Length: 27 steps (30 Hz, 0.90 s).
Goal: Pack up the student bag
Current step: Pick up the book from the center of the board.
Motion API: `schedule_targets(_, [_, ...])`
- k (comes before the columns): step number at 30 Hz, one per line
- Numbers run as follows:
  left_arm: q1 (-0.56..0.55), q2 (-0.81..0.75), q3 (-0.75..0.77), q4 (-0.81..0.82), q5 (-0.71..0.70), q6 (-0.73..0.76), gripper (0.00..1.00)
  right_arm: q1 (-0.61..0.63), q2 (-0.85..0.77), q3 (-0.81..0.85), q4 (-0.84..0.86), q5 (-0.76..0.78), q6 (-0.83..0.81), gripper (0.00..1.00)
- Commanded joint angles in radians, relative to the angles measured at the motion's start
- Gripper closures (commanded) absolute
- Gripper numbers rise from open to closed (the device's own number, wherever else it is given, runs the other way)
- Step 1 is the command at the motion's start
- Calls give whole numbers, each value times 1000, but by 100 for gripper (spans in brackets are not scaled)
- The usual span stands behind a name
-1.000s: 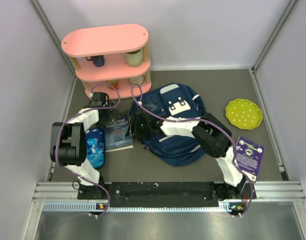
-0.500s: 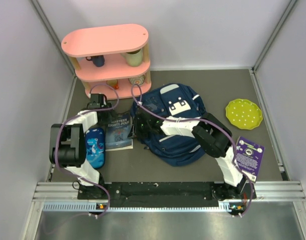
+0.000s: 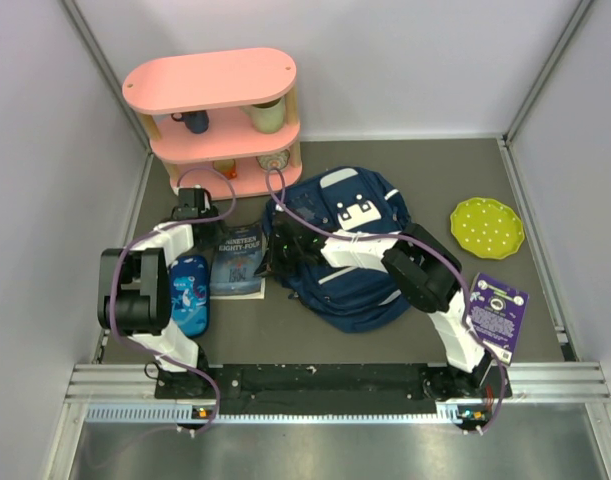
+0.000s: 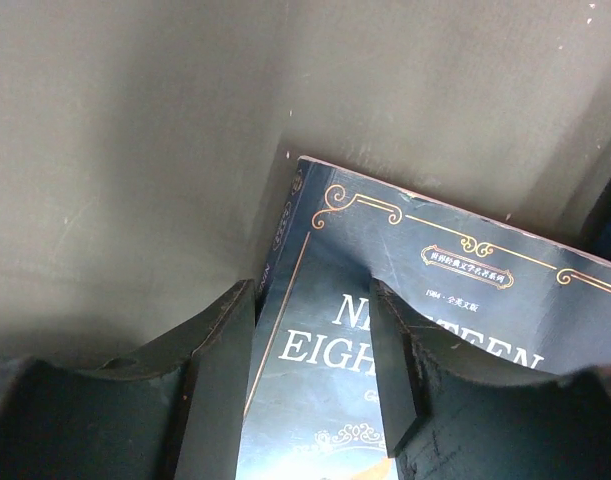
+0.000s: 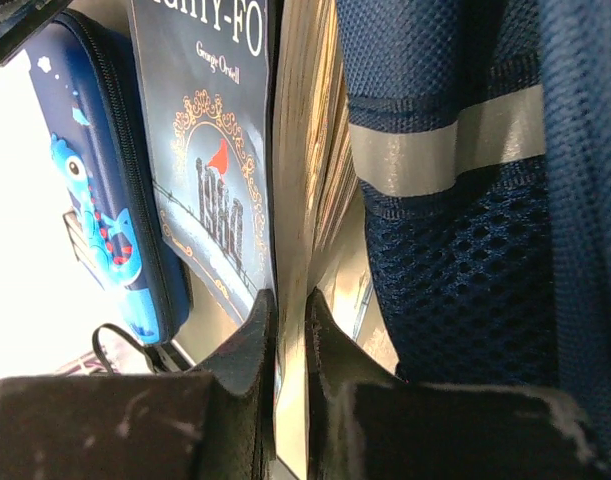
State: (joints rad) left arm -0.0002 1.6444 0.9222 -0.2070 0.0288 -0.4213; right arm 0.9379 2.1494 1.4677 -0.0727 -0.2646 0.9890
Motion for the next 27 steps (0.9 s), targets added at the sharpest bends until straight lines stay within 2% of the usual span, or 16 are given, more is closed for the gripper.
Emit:
schedule_targets(1, [-32,-60,-13,-17,180,-65,49,6,17,72,149,-9,8,100])
schedule_targets(2, [-34,-66,-10,-20,174,-63,48,4,9,69,149,-8,7,100])
schedule_targets(4, [-32,-89,-2,-38,160,-56,39,4,-6,60,157,-12,5,100])
schedule_targets(6, [-34,-110,10,-51,139,-51,26,2,-46,25,184,-10,0,100])
schedule_targets(10, [-32,-213,36,-89,109,-39,14,-10,-127,-44,266,-24,-1,100])
schedule_targets(19, [-32,-460,72,-134,88,4,1,-59,-371,-297,457,-82,-3,100])
schedule_targets(27, [-32,-570,15,-173,172,-2,1,-77,-520,-411,517,-113,10,100])
